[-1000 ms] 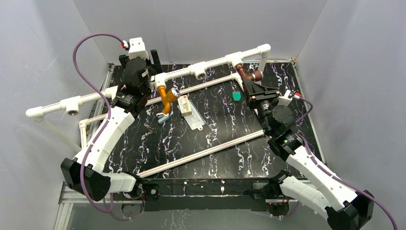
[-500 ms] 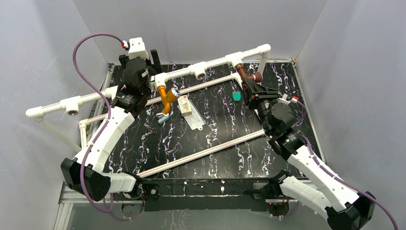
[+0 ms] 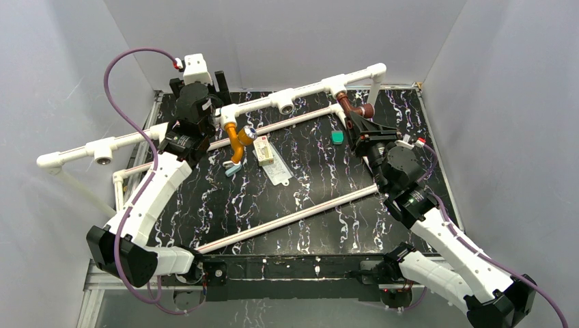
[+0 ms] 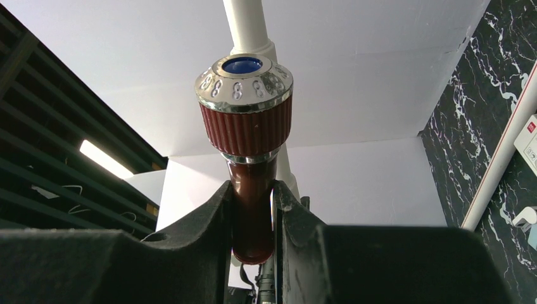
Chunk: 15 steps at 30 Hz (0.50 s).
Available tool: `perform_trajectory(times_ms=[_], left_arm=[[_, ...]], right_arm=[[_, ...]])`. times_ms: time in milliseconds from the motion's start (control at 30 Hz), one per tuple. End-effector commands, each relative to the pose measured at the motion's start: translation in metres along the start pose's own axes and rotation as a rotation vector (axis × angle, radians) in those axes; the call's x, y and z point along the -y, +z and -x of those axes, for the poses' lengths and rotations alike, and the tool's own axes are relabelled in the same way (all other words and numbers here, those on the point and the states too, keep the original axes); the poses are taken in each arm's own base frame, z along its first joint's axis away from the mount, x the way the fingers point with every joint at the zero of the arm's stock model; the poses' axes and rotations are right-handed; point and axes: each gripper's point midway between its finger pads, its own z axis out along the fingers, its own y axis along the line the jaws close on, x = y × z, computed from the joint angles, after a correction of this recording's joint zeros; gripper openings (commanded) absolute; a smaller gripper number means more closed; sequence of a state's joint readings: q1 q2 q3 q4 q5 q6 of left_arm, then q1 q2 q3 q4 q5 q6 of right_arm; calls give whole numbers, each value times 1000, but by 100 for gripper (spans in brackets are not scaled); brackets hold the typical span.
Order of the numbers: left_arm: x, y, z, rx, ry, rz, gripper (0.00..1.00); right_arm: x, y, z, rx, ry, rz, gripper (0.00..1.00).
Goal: Install the water faucets
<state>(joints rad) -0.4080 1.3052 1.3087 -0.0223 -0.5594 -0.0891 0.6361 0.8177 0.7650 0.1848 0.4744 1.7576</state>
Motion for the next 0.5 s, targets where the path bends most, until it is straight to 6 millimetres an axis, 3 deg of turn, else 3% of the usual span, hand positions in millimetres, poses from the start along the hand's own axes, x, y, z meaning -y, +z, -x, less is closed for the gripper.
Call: perform_trajectory(times_ms=[0,233,467], left_arm=[[-4,-18,-136,-411,251,-24,77],[-3,-17,-137,-413,251,-27,77],[-3,-17,-137,-414,252,-28,77]], right_arm=[[-29,-6,-13,-57,50,46,31],[-29,-5,-15,-62,40,43,46],[-26,-6,-13,-57,38,41,51]])
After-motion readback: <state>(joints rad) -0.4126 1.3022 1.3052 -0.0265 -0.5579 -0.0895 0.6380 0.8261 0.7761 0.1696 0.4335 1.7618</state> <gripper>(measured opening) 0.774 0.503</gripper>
